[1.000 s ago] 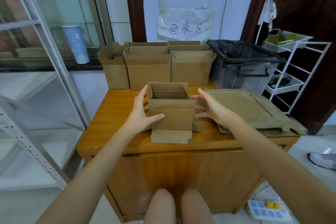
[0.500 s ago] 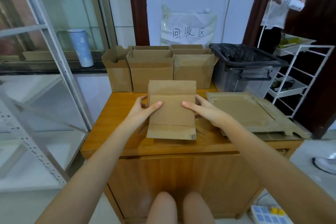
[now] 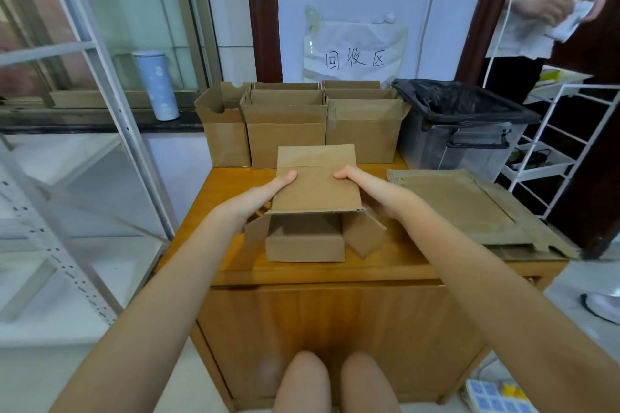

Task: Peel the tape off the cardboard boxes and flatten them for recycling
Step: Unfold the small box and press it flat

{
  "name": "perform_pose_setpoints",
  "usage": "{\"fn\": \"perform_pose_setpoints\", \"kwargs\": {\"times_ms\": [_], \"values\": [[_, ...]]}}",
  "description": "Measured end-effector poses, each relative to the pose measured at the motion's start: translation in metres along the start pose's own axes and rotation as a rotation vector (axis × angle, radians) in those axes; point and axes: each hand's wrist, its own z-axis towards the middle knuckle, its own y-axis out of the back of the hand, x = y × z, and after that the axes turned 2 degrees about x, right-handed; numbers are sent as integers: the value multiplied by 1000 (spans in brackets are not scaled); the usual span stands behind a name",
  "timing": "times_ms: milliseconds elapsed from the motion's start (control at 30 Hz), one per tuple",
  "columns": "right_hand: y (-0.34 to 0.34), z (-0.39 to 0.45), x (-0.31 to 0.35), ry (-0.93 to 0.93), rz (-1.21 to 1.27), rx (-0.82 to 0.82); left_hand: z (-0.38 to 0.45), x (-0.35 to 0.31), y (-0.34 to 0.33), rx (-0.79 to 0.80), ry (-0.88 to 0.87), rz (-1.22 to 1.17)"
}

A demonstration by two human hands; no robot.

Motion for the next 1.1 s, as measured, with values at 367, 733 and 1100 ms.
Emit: {"fn": "perform_pose_setpoints", "kwargs": {"times_ms": [367, 733, 1100], "values": [[-16, 19, -29, -123, -124, -172, 14, 27, -6, -37, 32, 45], [-24, 29, -58, 35, -524, -368, 20, 45, -42, -185, -386, 520], [-52, 26, -89, 264, -1188, -96, 29, 70, -62, -205, -337, 1154]]}}
